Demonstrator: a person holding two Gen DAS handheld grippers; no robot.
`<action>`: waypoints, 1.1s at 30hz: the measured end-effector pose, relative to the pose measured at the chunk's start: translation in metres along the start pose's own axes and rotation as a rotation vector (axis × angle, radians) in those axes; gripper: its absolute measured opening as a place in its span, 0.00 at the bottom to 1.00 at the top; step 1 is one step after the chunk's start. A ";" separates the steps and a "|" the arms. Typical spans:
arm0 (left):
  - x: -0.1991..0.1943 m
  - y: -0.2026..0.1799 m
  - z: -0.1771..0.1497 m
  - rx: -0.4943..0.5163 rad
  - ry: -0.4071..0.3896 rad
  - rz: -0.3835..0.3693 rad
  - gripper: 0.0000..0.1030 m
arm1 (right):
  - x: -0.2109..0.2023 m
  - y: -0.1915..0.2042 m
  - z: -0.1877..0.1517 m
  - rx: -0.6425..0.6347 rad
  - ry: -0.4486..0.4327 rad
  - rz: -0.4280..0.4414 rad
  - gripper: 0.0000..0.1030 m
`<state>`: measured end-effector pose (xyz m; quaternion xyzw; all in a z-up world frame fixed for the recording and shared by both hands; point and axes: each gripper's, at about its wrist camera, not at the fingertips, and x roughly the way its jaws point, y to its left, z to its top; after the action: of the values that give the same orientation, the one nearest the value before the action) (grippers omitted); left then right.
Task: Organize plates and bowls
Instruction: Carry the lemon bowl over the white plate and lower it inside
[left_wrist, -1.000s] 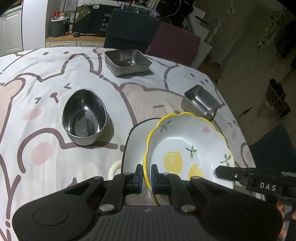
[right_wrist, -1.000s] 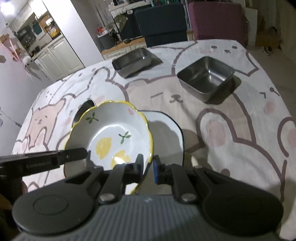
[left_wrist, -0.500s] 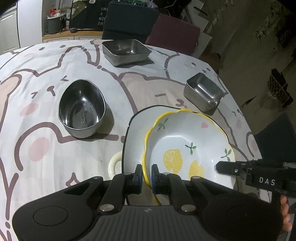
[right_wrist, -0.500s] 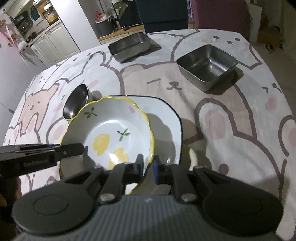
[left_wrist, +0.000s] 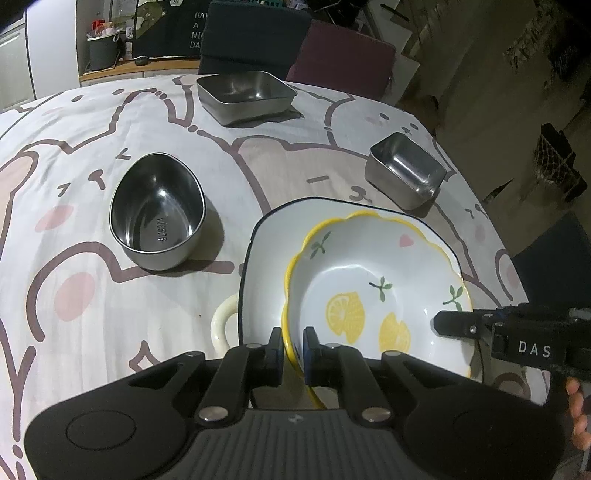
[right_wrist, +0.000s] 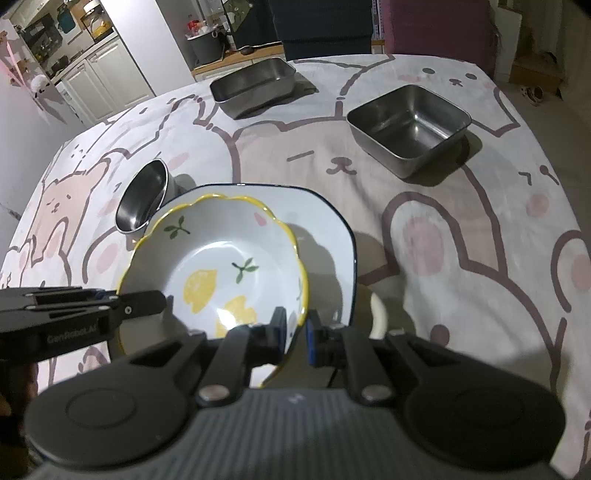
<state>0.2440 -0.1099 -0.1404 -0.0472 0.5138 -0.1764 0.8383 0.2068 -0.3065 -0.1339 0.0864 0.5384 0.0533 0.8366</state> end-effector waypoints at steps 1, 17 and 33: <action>0.000 0.000 0.000 0.003 0.000 0.003 0.11 | 0.000 0.000 0.000 -0.001 0.001 -0.001 0.13; 0.001 -0.003 0.000 0.029 0.004 0.011 0.12 | 0.004 0.004 0.001 -0.033 0.014 -0.031 0.13; 0.001 -0.004 -0.001 0.036 0.005 0.011 0.13 | 0.005 0.005 0.002 -0.038 0.018 -0.037 0.14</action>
<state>0.2430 -0.1136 -0.1408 -0.0289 0.5128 -0.1812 0.8387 0.2108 -0.3011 -0.1366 0.0599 0.5462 0.0487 0.8341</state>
